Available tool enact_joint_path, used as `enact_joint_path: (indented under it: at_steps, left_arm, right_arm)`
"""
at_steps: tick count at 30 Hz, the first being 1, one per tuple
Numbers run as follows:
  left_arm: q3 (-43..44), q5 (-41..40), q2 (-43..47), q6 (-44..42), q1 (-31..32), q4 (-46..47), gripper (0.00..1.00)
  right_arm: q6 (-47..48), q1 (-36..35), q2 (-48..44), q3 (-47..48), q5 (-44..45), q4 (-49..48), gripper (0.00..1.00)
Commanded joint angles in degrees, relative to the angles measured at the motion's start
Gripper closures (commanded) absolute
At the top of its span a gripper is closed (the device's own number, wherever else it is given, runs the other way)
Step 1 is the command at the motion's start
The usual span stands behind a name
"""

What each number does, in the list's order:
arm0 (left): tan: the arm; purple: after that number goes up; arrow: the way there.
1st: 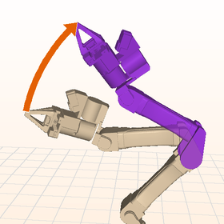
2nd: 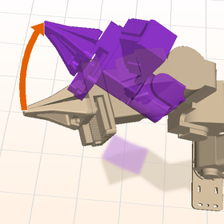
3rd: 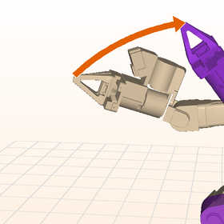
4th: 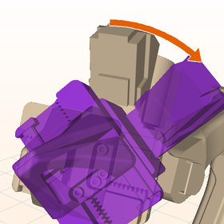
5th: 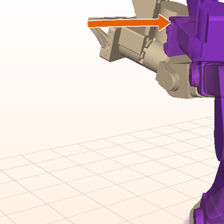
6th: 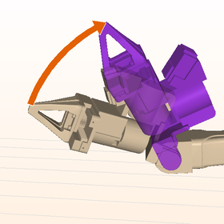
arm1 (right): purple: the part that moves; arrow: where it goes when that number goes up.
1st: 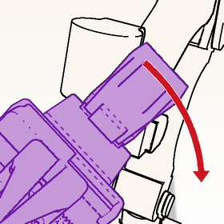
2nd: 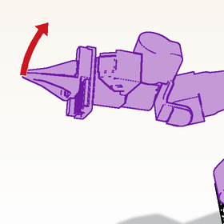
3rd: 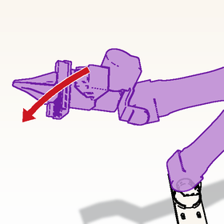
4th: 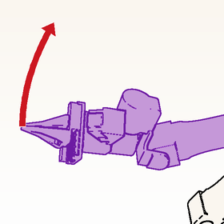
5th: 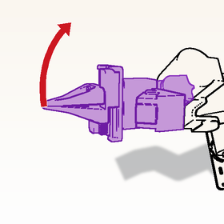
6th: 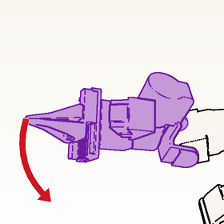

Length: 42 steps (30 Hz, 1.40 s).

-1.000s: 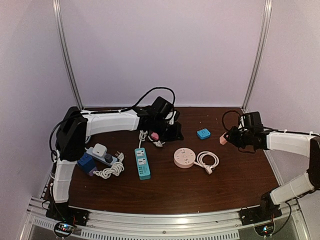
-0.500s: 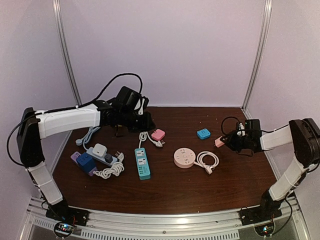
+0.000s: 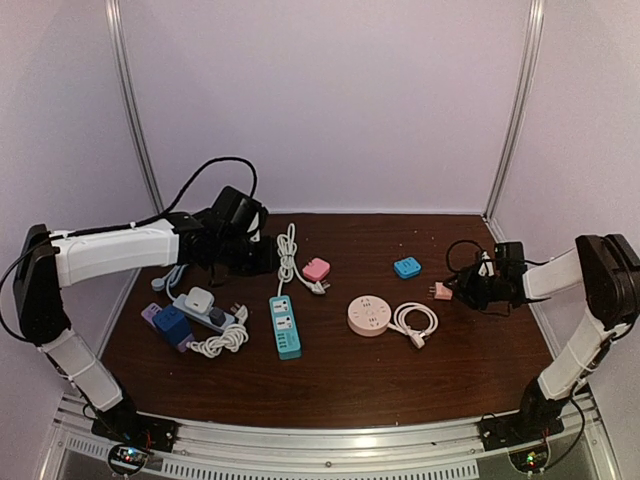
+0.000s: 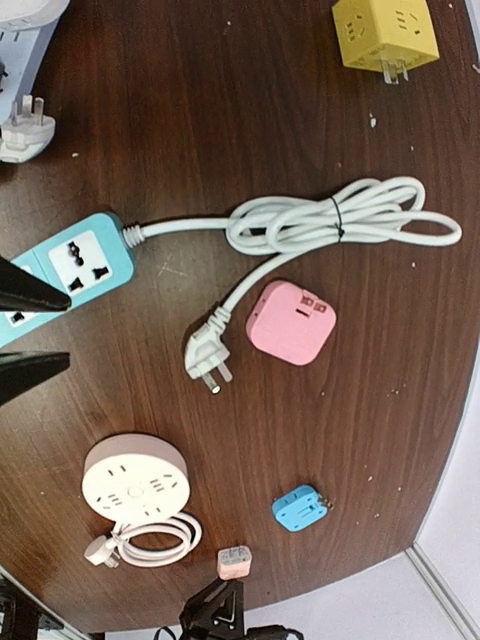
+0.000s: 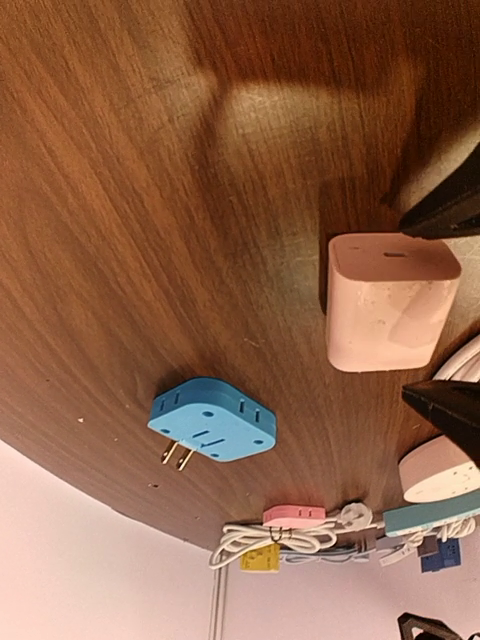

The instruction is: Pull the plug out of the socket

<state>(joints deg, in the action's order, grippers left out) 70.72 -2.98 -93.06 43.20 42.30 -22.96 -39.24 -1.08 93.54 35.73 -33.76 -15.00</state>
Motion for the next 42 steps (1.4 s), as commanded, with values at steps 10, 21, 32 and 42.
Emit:
enact_joint_path:
  at_steps: [10, 21, 32, 42]
  left_arm:
    - [-6.6, -12.2, 12.2, 2.8, -6.0, -8.8, 0.72]
    - [-14.7, -15.3, 21.1, 4.4, -16.0, -16.8, 0.42]
    - [-17.9, -19.2, 20.7, 20.8, -18.3, -29.8, 0.07]
    - [-19.9, -18.4, 17.3, 31.5, -18.4, -31.8, 0.02]
  right_arm:
    - [5.6, -1.5, -6.8, 0.3, 8.1, 10.4, 0.26]
    - [10.3, -13.6, -16.6, 4.2, 23.1, 24.2, 0.02]
    - [12.2, -24.4, -13.5, 11.6, 31.5, 29.3, 0.0]
    - [11.8, -29.7, -10.0, 14.6, 31.9, 28.7, 0.0]
